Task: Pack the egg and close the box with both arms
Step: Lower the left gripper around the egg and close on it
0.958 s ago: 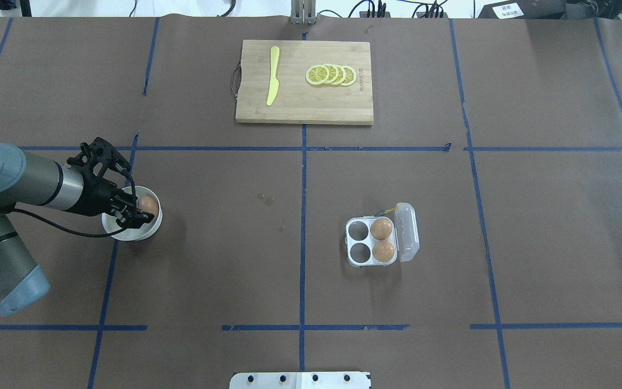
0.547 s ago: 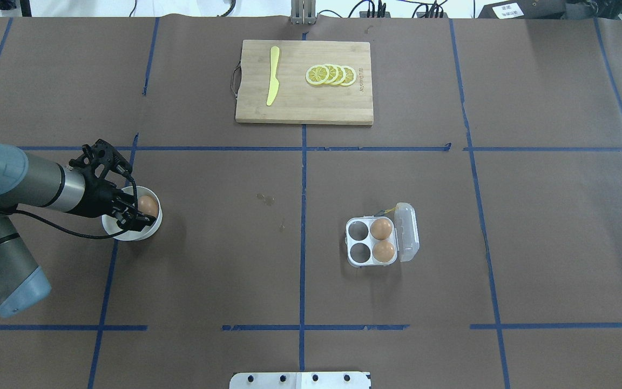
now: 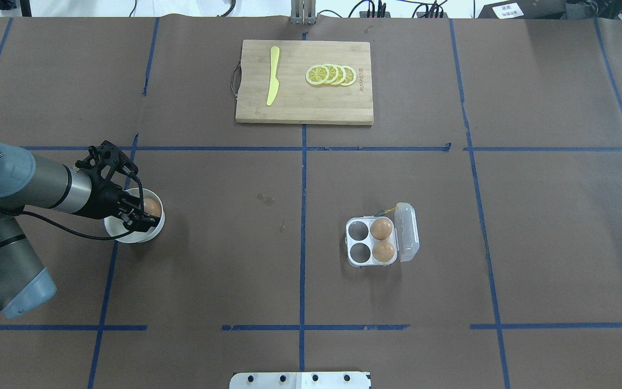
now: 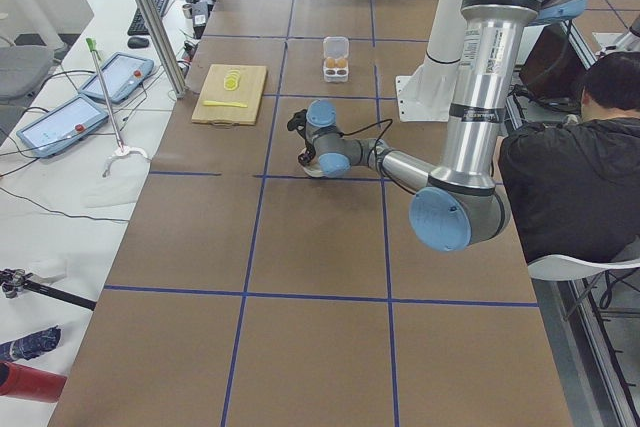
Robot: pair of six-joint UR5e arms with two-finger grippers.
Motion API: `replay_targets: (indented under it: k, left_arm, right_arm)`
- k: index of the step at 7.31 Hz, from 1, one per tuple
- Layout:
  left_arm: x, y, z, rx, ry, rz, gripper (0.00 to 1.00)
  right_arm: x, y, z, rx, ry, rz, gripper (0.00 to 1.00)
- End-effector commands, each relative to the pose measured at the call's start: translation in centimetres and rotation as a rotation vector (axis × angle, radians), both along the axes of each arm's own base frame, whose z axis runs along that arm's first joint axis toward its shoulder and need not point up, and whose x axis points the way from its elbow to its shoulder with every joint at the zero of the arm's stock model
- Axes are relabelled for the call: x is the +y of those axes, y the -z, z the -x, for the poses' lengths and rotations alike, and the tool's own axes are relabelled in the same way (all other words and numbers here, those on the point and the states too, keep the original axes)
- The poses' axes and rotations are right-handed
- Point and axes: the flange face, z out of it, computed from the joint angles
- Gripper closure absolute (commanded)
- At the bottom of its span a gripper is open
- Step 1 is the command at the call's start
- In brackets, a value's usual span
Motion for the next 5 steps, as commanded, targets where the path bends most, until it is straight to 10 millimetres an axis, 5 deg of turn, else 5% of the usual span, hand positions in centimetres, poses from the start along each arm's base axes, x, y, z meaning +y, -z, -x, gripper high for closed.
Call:
replay_targets:
  k: [1,5]
  left_arm:
    - [0.07,0.10,-0.12,0.002,0.001,0.005,0.52]
    - [0.33,0.46,0.44,0.010,-0.003,-0.009,0.68]
  right_arm:
    - [0.00,-0.03,0.00,0.000,0.000,0.001,0.00]
    - [-0.07,0.04,0.00,0.000,0.000,-0.001,0.00]
